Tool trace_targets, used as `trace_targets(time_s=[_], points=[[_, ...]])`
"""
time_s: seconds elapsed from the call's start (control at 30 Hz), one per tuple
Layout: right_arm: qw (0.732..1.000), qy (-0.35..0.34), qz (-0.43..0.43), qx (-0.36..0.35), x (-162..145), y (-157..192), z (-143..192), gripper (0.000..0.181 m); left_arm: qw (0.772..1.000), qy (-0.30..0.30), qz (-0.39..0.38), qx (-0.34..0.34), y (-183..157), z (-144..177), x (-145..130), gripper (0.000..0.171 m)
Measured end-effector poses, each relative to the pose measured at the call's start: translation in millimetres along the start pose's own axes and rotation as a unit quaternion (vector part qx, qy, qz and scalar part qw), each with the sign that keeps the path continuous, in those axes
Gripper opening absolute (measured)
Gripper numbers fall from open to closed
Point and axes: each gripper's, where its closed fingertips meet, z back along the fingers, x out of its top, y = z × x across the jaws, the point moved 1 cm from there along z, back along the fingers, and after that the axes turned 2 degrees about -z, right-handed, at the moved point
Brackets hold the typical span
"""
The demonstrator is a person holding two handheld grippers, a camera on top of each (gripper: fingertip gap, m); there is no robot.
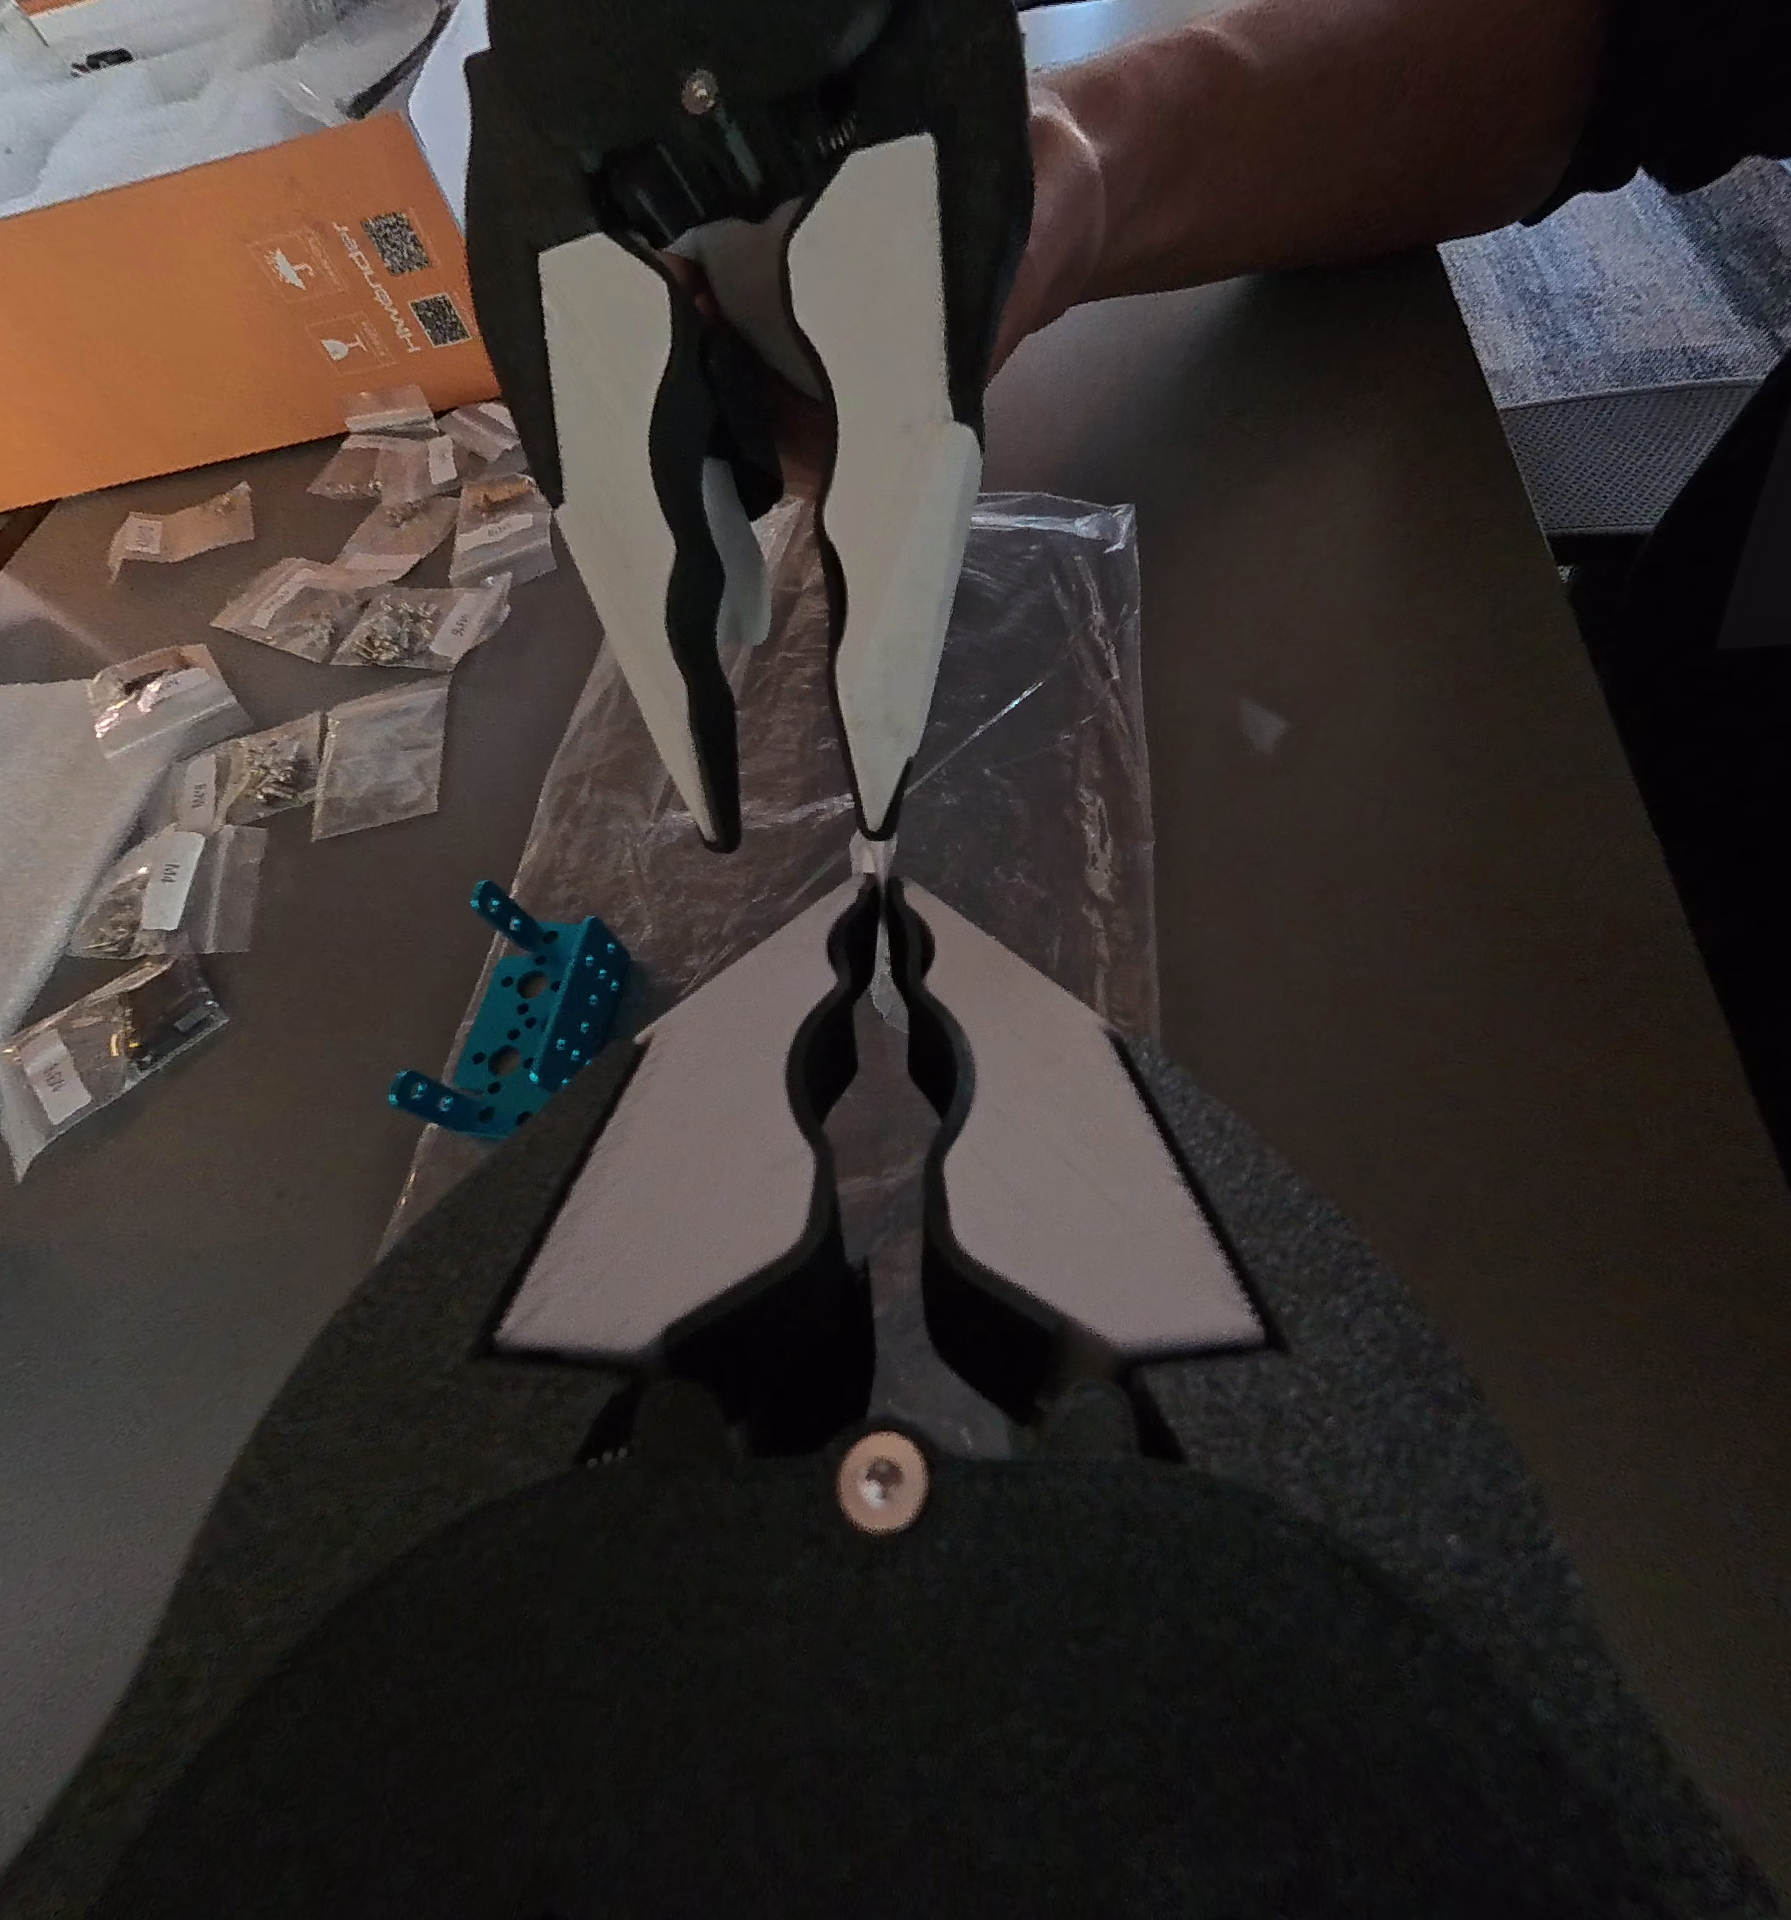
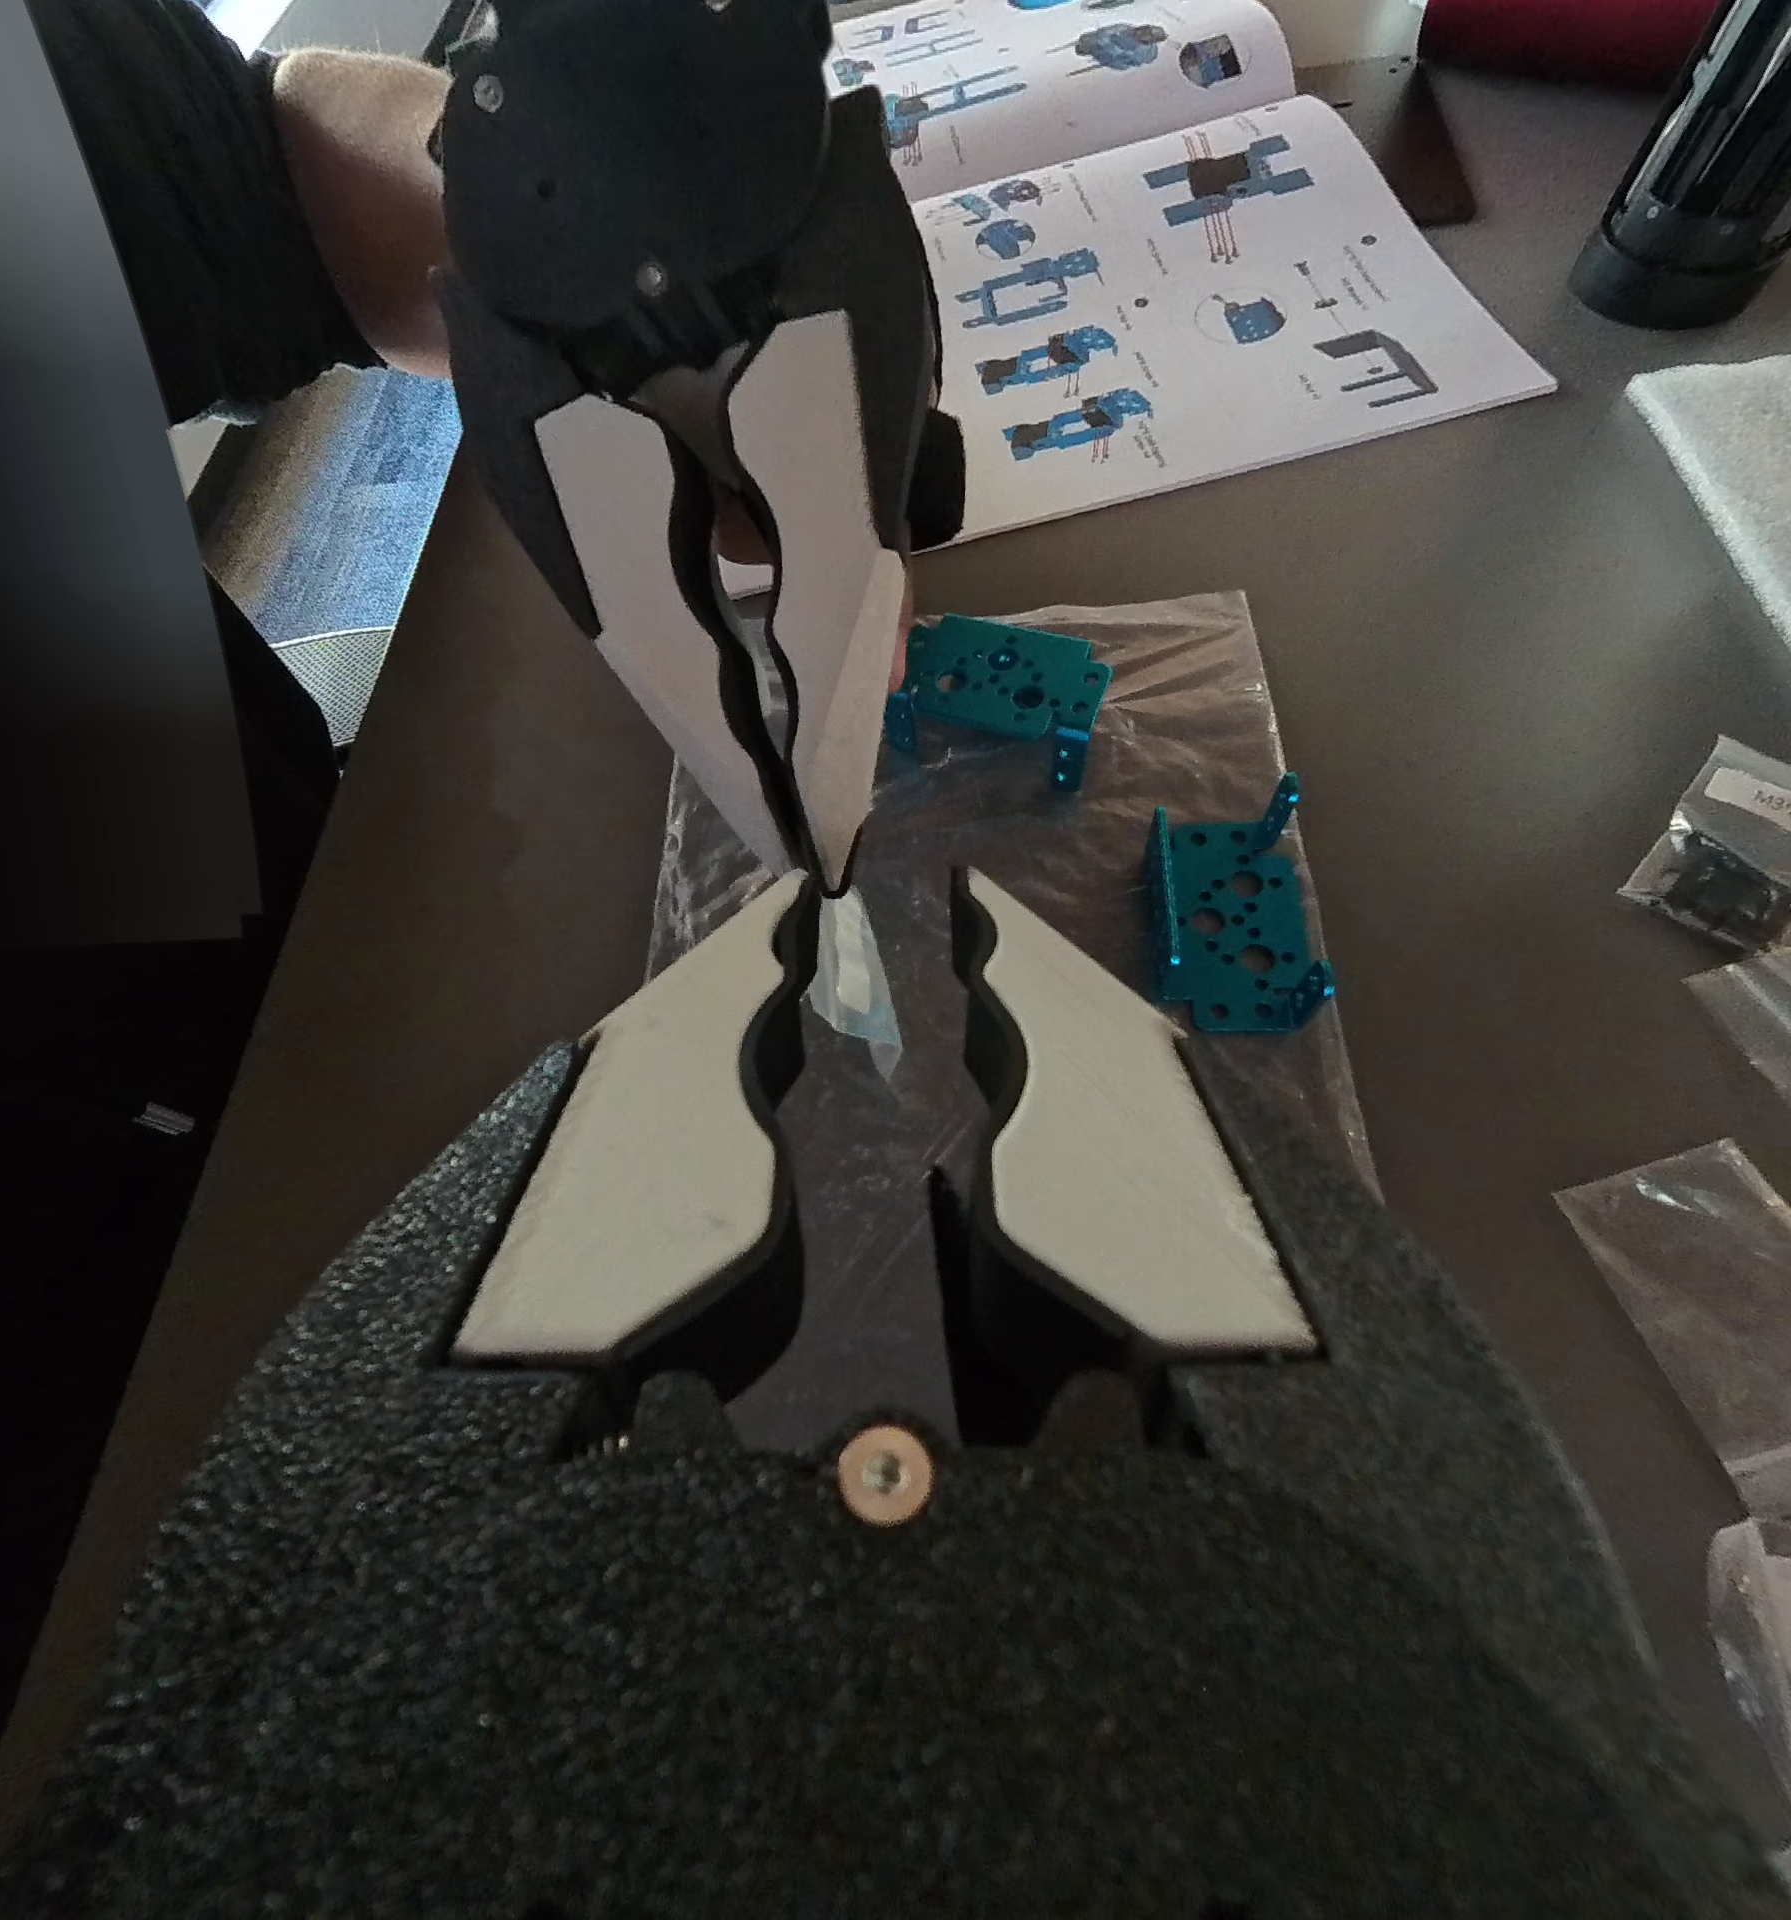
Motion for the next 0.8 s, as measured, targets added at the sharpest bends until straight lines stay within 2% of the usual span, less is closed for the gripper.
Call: trace_targets(time_s=[0.33,0.43,0.53,0.67,0.8], points=[[0.998,0.034,0.049,-0.035,-6.4,1.5,-4.3,0.022,1.0,0.006,-0.008,0.006,1.1,-1.2,-2.2,0.001],[0.997,0.052,0.043,-0.023,-11.3,4.5,-5.5,0.016,0.999,0.007,-0.029,0.021,2.5,-0.9,-1.2,0.001],[0.997,0.058,0.046,-0.021,-13.5,6.6,-6.5,0.0,0.997,0.007,-0.057,0.042,5.8,1.3,0.6,0.001],[0.998,0.056,0.015,0.0,-13.4,8.9,-9.1,0.0,0.997,0.004,-0.067,0.044,4.6,2.4,2.2,0.001],[0.995,0.021,-0.078,0.049,-5.5,6.0,-6.2,0.0,0.997,-0.01,-0.044,0.061,13.9,8.0,7.1,0.003]])
